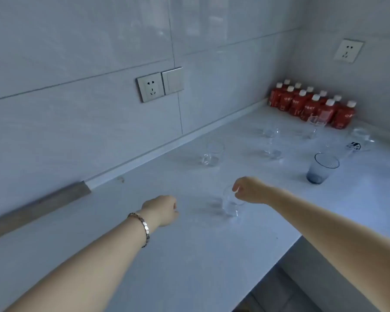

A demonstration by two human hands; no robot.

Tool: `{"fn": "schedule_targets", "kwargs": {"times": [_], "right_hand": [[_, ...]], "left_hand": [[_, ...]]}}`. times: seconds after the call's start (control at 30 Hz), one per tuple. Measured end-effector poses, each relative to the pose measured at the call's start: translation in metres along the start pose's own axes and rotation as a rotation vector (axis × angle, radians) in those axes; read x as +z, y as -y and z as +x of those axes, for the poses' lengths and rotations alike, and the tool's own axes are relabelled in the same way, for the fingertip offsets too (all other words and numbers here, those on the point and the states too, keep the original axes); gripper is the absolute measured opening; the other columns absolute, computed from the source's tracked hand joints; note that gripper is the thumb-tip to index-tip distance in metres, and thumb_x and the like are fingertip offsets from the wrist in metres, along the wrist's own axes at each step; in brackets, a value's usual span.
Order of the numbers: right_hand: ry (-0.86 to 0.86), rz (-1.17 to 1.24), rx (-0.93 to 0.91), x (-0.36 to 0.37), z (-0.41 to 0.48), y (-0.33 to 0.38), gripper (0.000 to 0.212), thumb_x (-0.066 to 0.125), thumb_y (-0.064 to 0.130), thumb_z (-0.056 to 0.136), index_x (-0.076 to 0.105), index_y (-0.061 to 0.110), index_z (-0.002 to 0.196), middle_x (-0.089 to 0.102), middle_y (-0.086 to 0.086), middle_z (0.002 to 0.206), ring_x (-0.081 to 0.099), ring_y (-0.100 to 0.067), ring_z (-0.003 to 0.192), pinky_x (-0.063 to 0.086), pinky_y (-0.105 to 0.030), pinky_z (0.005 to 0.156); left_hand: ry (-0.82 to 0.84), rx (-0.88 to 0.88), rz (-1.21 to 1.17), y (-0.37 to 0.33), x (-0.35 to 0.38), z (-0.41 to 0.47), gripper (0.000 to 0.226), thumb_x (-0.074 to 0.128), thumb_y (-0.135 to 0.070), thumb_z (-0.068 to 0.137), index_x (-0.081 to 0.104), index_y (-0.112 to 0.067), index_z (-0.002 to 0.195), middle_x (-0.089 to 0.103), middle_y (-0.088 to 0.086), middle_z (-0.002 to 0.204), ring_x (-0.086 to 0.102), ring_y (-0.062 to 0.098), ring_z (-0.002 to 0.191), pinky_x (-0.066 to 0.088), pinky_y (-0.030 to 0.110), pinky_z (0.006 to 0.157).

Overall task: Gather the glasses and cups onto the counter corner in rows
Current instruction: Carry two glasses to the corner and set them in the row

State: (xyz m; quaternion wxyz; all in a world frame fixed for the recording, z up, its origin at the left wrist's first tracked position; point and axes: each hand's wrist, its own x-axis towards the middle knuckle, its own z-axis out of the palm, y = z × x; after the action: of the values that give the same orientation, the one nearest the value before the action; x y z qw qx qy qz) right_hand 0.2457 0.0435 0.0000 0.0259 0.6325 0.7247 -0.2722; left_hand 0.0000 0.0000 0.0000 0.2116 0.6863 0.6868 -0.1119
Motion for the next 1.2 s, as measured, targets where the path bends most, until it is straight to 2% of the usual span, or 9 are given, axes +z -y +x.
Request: {"fn": "schedule_targets", "kwargs": {"times": [0.07, 0.2, 0.33, 0.57, 0.63, 0.77, 0.9, 1.03, 1.2], "right_hand": [[-0.005, -0.059, -0.022, -0.007, 0.014, -0.025, 0.040, 0.057, 0.027, 0.088, 0.054, 0.015, 0.126, 0.054, -0.009, 0.129, 0.053, -0.026, 0.117, 0.043, -0.032, 0.096], [0.080, -0.126, -0.093, 0.000, 0.037, -0.052, 0.081, 0.064, 0.055, 0.078, 0.032, 0.017, 0.142, 0.038, -0.007, 0.143, 0.039, -0.026, 0.132, 0.035, -0.037, 0.106], [0.169, -0.096, -0.141, 0.024, 0.055, -0.055, 0.104, 0.070, 0.060, 0.068, 0.017, 0.018, 0.147, 0.033, -0.006, 0.145, 0.038, -0.027, 0.132, 0.037, -0.038, 0.105], [0.201, 0.158, -0.098, 0.028, 0.079, -0.077, 0.098, 0.077, 0.040, 0.068, 0.020, 0.027, 0.146, 0.042, -0.001, 0.138, 0.050, -0.024, 0.123, 0.045, -0.032, 0.099], [0.188, 0.224, -0.069, 0.013, 0.091, -0.090, 0.098, 0.079, 0.040, 0.066, 0.023, 0.027, 0.145, 0.044, 0.000, 0.138, 0.051, -0.022, 0.124, 0.044, -0.030, 0.100], [0.099, 0.206, -0.051, -0.023, 0.120, -0.110, 0.097, 0.080, 0.041, 0.065, 0.025, 0.029, 0.144, 0.045, 0.001, 0.138, 0.053, -0.022, 0.120, 0.045, -0.030, 0.097], [0.015, 0.210, -0.027, -0.048, 0.147, -0.121, 0.097, 0.080, 0.040, 0.065, 0.024, 0.030, 0.144, 0.044, 0.001, 0.138, 0.052, -0.023, 0.120, 0.047, -0.033, 0.095], [-0.013, 0.209, -0.012, -0.058, 0.164, -0.126, 0.097, 0.080, 0.040, 0.065, 0.024, 0.032, 0.144, 0.043, 0.002, 0.139, 0.051, -0.023, 0.121, 0.047, -0.033, 0.094], [-0.007, 0.218, -0.015, -0.055, 0.168, -0.123, 0.097, 0.081, 0.039, 0.065, 0.024, 0.033, 0.144, 0.044, 0.003, 0.138, 0.052, -0.022, 0.121, 0.048, -0.033, 0.093]], "left_hand": [[0.013, -0.015, -0.024, -0.022, 0.005, 0.025, 0.032, 0.045, -0.031, 0.093, 0.055, -0.019, 0.120, 0.055, 0.003, 0.134, 0.052, 0.025, 0.123, 0.041, 0.031, 0.099], [0.059, -0.061, -0.068, -0.056, 0.011, 0.061, 0.032, 0.046, -0.030, 0.092, 0.055, -0.019, 0.121, 0.057, 0.003, 0.132, 0.054, 0.024, 0.122, 0.043, 0.030, 0.098], [0.067, -0.125, -0.086, -0.073, 0.019, 0.080, 0.031, 0.046, -0.029, 0.092, 0.055, -0.021, 0.121, 0.059, 0.001, 0.130, 0.054, 0.023, 0.121, 0.043, 0.030, 0.097], [0.050, -0.223, -0.137, -0.079, 0.022, 0.106, 0.039, 0.050, -0.029, 0.091, 0.048, -0.019, 0.128, 0.057, 0.004, 0.130, 0.055, 0.024, 0.120, 0.045, 0.034, 0.097], [-0.009, -0.208, -0.210, -0.084, 0.013, 0.127, 0.053, 0.055, -0.025, 0.088, 0.037, -0.016, 0.138, 0.046, 0.009, 0.139, 0.048, 0.026, 0.128, 0.042, 0.036, 0.104], [-0.144, -0.064, -0.294, -0.106, -0.024, 0.192, 0.091, 0.069, -0.018, 0.080, 0.010, -0.010, 0.149, 0.014, 0.012, 0.157, 0.018, 0.024, 0.147, 0.025, 0.038, 0.119], [-0.141, -0.008, -0.228, -0.123, -0.048, 0.261, 0.104, 0.072, -0.020, 0.076, 0.000, -0.015, 0.150, 0.000, 0.007, 0.161, 0.015, 0.024, 0.148, 0.028, 0.043, 0.116], [-0.027, 0.015, -0.281, -0.127, -0.041, 0.293, 0.102, 0.075, -0.018, 0.071, 0.011, -0.022, 0.150, 0.012, 0.002, 0.158, 0.030, 0.021, 0.142, 0.035, 0.039, 0.113], [-0.178, -0.095, -0.314, -0.129, -0.033, 0.275, 0.089, 0.079, -0.024, 0.065, 0.033, -0.020, 0.142, 0.038, 0.004, 0.142, 0.052, 0.028, 0.123, 0.045, 0.038, 0.098]]}}
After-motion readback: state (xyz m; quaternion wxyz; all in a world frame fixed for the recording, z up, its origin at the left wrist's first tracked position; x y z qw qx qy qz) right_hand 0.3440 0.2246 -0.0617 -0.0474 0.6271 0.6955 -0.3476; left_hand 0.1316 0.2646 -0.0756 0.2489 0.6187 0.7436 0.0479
